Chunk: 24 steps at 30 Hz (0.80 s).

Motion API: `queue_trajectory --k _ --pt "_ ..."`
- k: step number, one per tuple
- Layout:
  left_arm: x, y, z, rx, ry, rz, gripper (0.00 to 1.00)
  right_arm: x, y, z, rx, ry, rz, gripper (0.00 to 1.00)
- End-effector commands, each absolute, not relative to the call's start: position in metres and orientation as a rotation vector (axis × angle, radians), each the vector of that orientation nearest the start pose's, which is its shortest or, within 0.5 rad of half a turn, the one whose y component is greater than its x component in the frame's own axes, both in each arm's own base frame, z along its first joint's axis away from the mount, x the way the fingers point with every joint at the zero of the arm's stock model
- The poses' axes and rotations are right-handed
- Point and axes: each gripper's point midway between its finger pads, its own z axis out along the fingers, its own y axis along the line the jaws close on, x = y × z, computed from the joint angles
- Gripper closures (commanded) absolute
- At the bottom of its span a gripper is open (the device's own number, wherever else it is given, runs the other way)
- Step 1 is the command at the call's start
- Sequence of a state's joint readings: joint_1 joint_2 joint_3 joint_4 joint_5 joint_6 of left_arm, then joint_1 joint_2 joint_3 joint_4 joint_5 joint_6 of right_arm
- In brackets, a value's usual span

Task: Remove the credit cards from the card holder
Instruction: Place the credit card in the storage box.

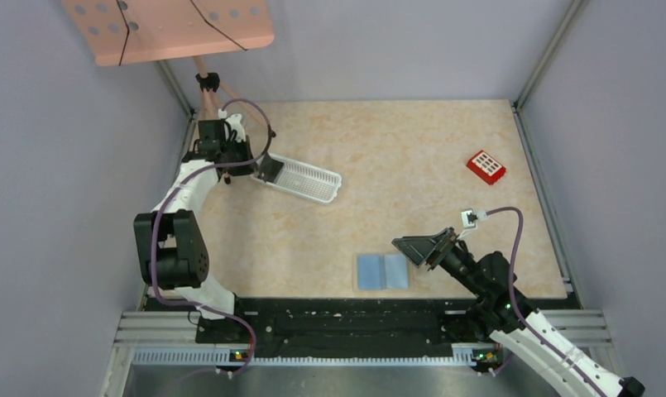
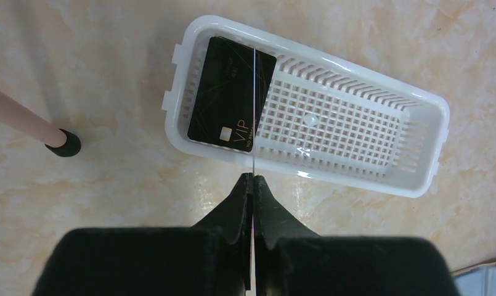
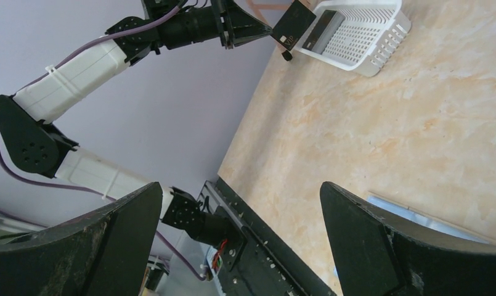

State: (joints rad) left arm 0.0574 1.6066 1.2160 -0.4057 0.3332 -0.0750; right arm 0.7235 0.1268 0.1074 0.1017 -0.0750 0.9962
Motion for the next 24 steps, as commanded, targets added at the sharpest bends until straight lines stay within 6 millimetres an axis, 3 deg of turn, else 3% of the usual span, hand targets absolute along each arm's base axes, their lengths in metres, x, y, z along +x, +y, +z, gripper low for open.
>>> queue_trajectory --k 1,24 --pt "0.444 -0.033 0.154 0.042 2.262 -0.384 1.0 0.157 0.199 0.229 0.135 1.588 1.414 0.01" --pt "0.464 -0.018 0.123 0.049 2.324 -0.283 1.0 0.159 0.197 0.229 0.12 1.604 1.368 0.01"
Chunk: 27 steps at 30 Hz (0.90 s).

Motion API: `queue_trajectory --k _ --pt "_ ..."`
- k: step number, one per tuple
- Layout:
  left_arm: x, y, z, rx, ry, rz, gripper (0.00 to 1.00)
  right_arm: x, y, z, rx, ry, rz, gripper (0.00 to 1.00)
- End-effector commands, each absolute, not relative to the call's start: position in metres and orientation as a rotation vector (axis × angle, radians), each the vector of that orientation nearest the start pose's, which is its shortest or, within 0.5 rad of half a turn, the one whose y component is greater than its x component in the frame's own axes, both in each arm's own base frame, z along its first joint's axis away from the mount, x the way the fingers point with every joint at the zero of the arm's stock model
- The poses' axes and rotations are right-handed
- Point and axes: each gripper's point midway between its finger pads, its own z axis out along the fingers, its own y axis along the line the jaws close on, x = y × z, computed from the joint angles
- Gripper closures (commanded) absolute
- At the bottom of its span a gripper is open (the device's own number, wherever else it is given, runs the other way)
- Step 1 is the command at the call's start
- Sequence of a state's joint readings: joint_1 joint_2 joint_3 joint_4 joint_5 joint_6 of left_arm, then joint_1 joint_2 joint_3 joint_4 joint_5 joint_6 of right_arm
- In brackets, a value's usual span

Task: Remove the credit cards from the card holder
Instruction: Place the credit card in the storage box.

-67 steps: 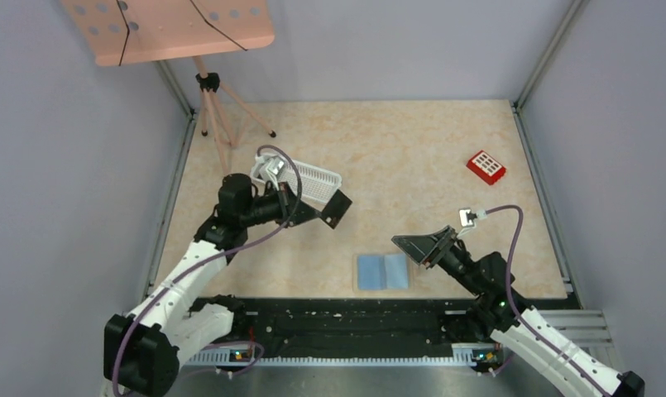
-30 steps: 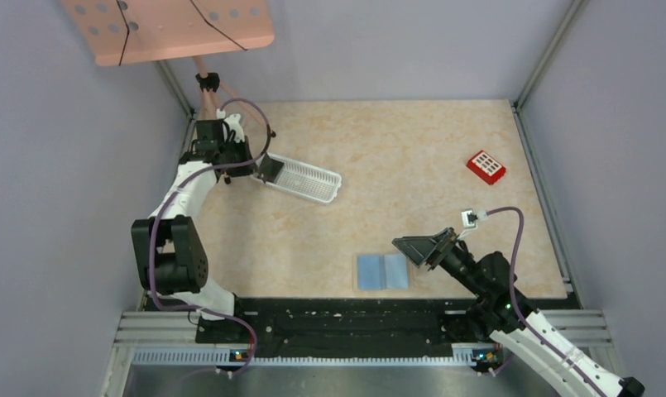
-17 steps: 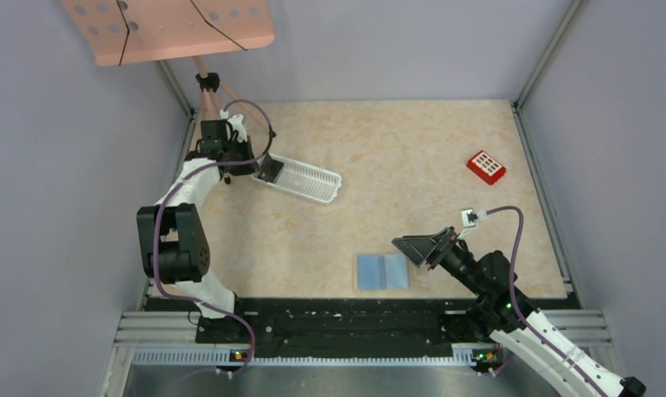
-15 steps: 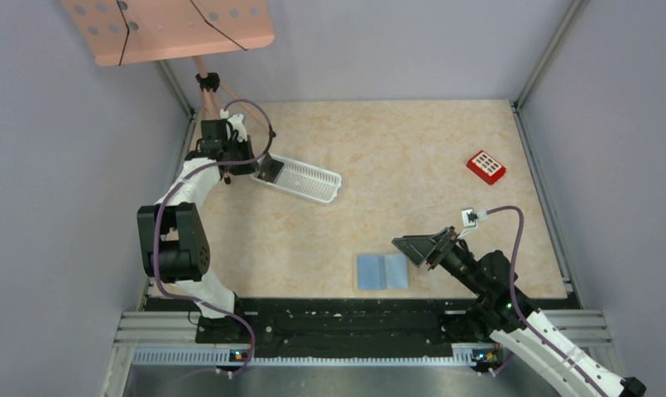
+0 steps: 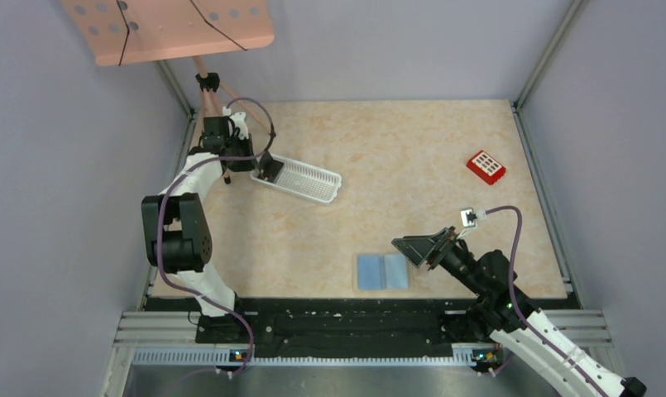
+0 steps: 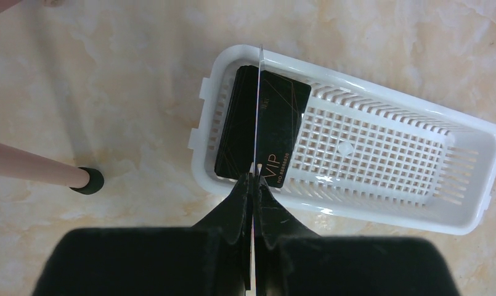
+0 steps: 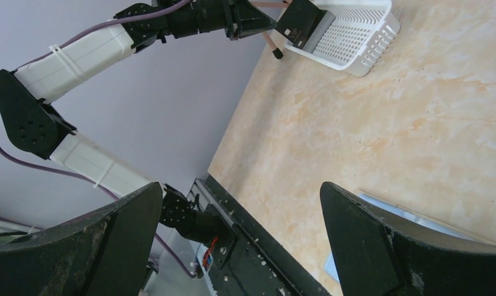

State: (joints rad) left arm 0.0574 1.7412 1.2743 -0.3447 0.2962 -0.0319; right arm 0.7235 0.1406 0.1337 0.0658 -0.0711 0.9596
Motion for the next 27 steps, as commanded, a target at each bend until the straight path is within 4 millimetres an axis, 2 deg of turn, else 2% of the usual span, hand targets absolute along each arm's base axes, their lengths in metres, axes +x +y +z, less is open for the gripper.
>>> queue_trajectory --k 1,13,20,27 --pt "0.464 -0.016 0.122 0.044 2.328 -0.273 1.0 0.159 0.197 0.229 0.12 1.605 1.366 0.01" --pt "0.471 -0.003 0.111 0.005 2.354 -0.184 1.0 0.159 0.196 0.227 0.122 1.616 1.357 0.01" --pt "0.473 0.001 0.108 -0.012 2.365 -0.158 0.86 0.16 0.196 0.226 0.124 1.617 1.353 0.01" --pt "0.476 0.005 0.108 -0.033 2.37 -0.139 0.8 0.159 0.196 0.225 0.124 1.62 1.351 0.01"
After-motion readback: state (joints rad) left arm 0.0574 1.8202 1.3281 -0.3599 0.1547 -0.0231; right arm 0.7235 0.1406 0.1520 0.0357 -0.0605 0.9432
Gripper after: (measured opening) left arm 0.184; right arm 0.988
